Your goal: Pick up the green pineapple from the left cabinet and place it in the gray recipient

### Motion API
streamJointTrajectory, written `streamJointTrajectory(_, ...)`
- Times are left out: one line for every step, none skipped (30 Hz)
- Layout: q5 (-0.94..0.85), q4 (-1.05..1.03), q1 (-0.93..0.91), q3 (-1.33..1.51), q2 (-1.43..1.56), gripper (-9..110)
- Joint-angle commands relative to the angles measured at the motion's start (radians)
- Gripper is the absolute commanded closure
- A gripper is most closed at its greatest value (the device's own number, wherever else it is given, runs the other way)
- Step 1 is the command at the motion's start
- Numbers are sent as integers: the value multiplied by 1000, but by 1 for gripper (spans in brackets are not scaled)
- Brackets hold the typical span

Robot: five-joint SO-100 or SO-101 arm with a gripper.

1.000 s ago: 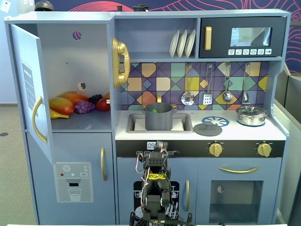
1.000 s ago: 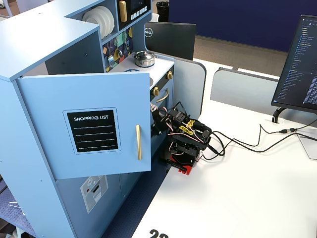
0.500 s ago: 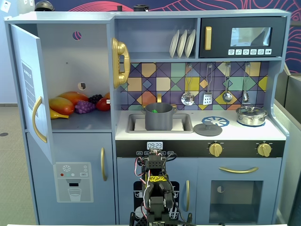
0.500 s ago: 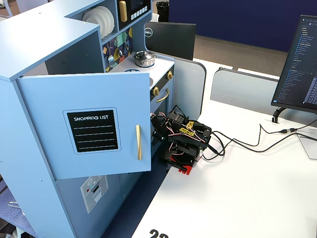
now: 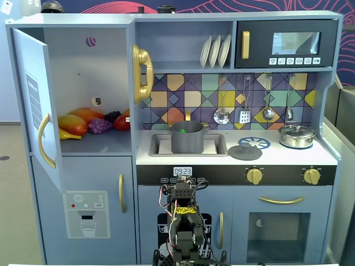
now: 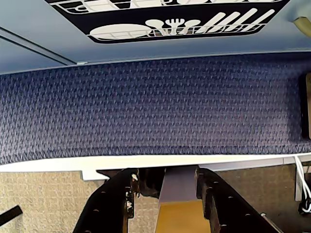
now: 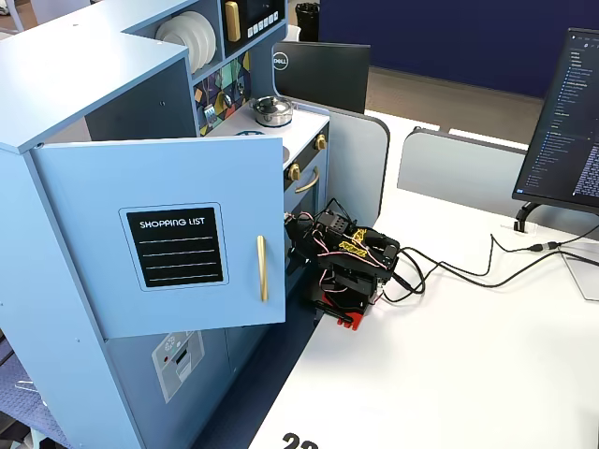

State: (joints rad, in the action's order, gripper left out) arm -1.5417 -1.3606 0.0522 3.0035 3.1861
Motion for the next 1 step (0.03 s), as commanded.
streamJointTrajectory(31,-169,-11,-2,-8,96)
